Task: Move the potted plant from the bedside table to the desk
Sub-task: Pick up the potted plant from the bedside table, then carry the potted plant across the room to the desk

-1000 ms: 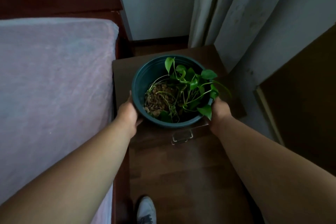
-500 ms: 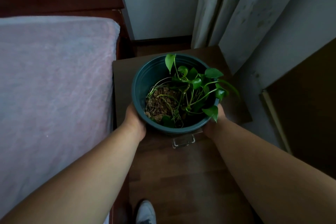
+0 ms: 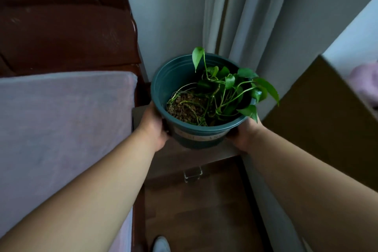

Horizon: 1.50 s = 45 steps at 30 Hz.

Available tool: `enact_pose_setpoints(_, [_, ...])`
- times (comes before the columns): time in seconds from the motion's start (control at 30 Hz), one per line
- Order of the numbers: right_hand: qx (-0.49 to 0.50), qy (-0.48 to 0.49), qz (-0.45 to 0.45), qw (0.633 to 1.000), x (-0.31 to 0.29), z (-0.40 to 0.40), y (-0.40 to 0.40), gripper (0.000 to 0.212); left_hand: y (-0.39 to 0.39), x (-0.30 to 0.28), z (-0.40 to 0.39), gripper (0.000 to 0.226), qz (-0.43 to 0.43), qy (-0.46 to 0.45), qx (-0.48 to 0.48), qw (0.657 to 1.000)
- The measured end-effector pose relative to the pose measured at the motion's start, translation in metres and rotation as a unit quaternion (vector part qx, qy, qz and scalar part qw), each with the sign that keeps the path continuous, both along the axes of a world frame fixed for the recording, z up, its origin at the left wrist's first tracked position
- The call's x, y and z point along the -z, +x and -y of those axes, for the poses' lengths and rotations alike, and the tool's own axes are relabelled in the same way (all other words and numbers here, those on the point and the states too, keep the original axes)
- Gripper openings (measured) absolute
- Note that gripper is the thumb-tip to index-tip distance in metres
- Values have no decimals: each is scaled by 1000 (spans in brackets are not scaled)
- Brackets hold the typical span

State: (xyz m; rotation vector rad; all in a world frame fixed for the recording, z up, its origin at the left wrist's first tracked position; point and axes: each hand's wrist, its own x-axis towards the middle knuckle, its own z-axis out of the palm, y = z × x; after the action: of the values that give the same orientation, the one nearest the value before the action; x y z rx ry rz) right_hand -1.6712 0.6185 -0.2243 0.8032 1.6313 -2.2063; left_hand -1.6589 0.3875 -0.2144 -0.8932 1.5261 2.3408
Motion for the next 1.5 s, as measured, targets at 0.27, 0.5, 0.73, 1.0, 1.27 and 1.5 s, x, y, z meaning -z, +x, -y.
enact_pose_setpoints(0.27, [-5,14,-57,998,-191,-37,45,48,27,-181,-23,61,-87,53,53,993])
enact_pose_setpoints(0.5, [36,6,-83,996,-257,-57,78,63,48,-247,-45,67,-123,44,89,987])
enact_pose_setpoints(0.73, [99,-33,-70,992,-266,-89,108,58,69,-274,-83,69,-113,26,161,980])
enact_pose_setpoints(1.0, [183,-39,-49,981,-281,-136,145,92,70,-278,-138,70,-110,46,250,961])
enact_pose_setpoints(1.27, [312,37,-36,949,-289,-184,193,48,44,-293,-202,54,-121,107,332,929])
enact_pose_setpoints(1.5, [417,7,-91,904,-289,-206,276,33,61,-303,-281,68,-123,87,479,865])
